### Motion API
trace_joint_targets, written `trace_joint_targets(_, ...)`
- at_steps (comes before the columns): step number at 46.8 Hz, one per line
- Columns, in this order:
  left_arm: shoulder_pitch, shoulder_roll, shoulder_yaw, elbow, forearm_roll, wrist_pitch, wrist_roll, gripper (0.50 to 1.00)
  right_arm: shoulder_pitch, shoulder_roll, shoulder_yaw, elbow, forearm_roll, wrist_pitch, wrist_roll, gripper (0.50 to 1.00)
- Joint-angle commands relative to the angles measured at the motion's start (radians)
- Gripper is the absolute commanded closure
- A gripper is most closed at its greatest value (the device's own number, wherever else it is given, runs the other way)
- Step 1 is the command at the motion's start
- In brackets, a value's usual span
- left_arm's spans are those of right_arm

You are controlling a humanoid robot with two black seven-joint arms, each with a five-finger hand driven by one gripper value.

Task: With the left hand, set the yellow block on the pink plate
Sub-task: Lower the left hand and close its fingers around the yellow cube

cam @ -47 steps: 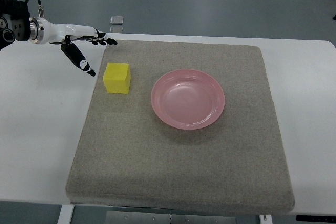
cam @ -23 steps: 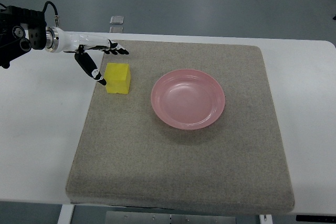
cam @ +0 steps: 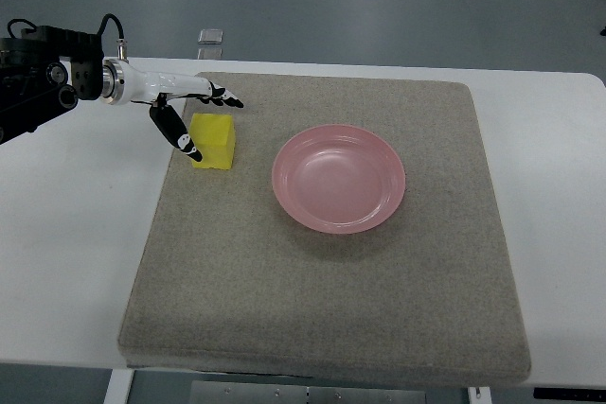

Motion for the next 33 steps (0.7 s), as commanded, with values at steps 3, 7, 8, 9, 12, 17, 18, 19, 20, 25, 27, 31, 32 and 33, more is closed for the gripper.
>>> trace_joint_targets(3,0.0,-0.009,0.0,0.0,0.012,0.0,0.0,0.516,0.0,0.0,0.0,0.0,0.0,0.0,0.0,0.576)
trace_joint_targets(7,-0.001,-0.01,0.0,0.002,0.037,0.002,0.0,0.519,0.0,0.0,0.0,0.0,0.0,0.0,0.0,0.576)
trace_joint_targets(8,-0.001,-0.01,0.0,0.002,0.04,0.003,0.0,0.521,0.0,0.0,0.0,0.0,0.0,0.0,0.0,0.576)
trace_joint_targets(9,-0.001,-0.01,0.0,0.002,0.04,0.005,0.0,0.521,0.0,0.0,0.0,0.0,0.0,0.0,0.0,0.576)
trace_joint_targets(12,-0.001,-0.017,-0.003,0.002,0.04,0.005,0.0,0.523,0.0,0.0,0.0,0.0,0.0,0.0,0.0,0.576)
trace_joint_targets(17,-0.001,-0.018,-0.006,0.002,0.042,0.006,0.0,0.534,0.0,0.0,0.0,0.0,0.0,0.0,0.0,0.576)
trace_joint_targets(18,-0.001,-0.018,-0.006,0.002,0.042,0.008,0.0,0.544,0.0,0.0,0.0,0.0,0.0,0.0,0.0,0.576)
trace_joint_targets(19,-0.001,-0.018,-0.006,0.002,0.042,0.011,0.0,0.557,0.0,0.0,0.0,0.0,0.0,0.0,0.0,0.576)
trace_joint_targets(20,-0.001,-0.018,-0.006,0.002,0.042,0.014,0.0,0.566,0.0,0.0,0.0,0.0,0.0,0.0,0.0,0.576)
trace_joint_targets(25,-0.001,-0.023,-0.005,0.003,0.043,0.032,-0.002,0.634,0.0,0.0,0.0,0.0,0.0,0.0,0.0,0.576)
trace_joint_targets(27,-0.001,-0.023,-0.005,0.003,0.043,0.034,-0.002,0.641,0.0,0.0,0.0,0.0,0.0,0.0,0.0,0.576)
trace_joint_targets(31,-0.001,-0.024,-0.005,0.003,0.043,0.035,-0.002,0.671,0.0,0.0,0.0,0.0,0.0,0.0,0.0,0.576)
trace_joint_targets(32,-0.001,-0.024,-0.005,0.003,0.043,0.035,-0.002,0.681,0.0,0.0,0.0,0.0,0.0,0.0,0.0,0.576)
trace_joint_targets(33,-0.001,-0.024,-0.005,0.003,0.043,0.035,-0.002,0.681,0.0,0.0,0.0,0.0,0.0,0.0,0.0,0.576)
